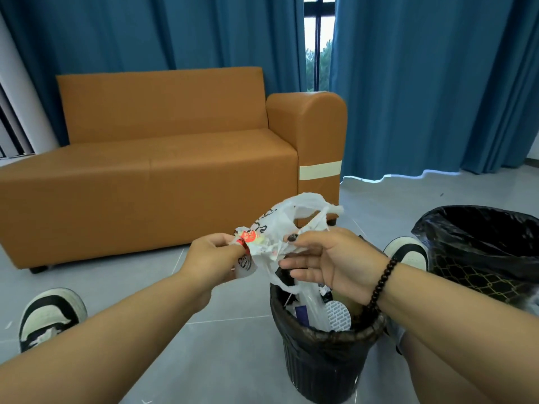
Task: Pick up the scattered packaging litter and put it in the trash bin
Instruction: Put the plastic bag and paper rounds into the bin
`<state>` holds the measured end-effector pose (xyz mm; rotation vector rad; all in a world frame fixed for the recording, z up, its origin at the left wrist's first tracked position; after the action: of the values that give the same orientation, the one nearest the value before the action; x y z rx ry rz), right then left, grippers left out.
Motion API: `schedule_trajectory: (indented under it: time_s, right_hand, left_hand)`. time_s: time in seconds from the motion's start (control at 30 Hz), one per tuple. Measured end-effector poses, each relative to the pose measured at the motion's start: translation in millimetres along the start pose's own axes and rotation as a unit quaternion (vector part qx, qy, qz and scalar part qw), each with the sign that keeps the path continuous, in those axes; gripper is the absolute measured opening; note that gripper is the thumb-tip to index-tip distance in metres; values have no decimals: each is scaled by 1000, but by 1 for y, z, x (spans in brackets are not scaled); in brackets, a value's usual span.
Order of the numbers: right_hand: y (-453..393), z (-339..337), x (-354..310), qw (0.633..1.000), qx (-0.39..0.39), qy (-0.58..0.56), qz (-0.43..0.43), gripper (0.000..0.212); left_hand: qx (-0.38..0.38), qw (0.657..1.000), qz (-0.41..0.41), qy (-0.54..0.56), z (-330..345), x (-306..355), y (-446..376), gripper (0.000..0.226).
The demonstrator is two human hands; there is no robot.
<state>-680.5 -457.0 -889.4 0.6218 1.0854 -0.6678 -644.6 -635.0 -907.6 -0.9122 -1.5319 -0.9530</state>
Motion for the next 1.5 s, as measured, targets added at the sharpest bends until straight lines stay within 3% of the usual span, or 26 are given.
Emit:
schedule_trajectory:
  time_s: [0.13, 0.27, 0.37, 0.43, 0.57, 0.7, 0.83, 1.0, 1.07, 1.2, 1.37, 1.5]
  right_hand:
    - [-2, -6, 13, 998, 20, 11, 62, 8]
    - [-1, -15, 16, 996, 21, 40, 72, 12]
    - [-2, -28, 11, 998, 60, -2, 30, 19]
    - [2, -35, 4, 988, 95, 124, 18, 21]
    - [7, -20, 1, 958, 60, 279, -31, 11]
    - [8, -11, 0, 937, 90, 319, -113, 10]
    - [8, -12, -2, 942, 98, 277, -160, 11]
    - [2, -11, 7, 970, 102, 151, -161, 8]
    - [2, -10, 12, 985, 85, 83, -125, 8]
    - [4, -9, 15, 997, 5, -20, -72, 6]
    - [9, -16, 5, 998, -58, 10, -23, 20]
    - [10, -29, -2, 995, -77, 66, 18, 8]
  left_hand:
    - [-66, 992, 10, 107, 10, 6, 8, 9]
    - [-159, 982, 24, 97, 17, 10, 15, 19]
    - [-238, 970, 45, -12, 26, 12, 25, 14]
    - [-248, 960, 63, -116, 30, 12, 28, 9]
    - [-197, 949, 85, -233, 35, 9, 24, 8]
    - [-86, 980, 61, -169, 26, 6, 13, 12]
    - [4, 995, 43, -95, 20, 6, 6, 15]
    - [46, 997, 65, -11, 22, 9, 6, 21]
    - [17, 995, 80, 60, 26, 11, 5, 21]
    - [-118, 975, 75, 175, 36, 15, 9, 23]
    - [-229, 960, 48, 152, 38, 16, 11, 26]
    - [-263, 956, 48, 120, 39, 17, 12, 13]
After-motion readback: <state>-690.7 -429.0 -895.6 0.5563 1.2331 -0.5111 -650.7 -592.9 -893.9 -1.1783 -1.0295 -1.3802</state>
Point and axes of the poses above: each hand's wrist, its own y-axis away from the middle knuckle, its own z-axis out of the palm, x = y × z, the point moved 5 cm from there along -y, towards the middle knuckle, and after that the axes turned 5 degrees about -x, right-handed, at the moved point
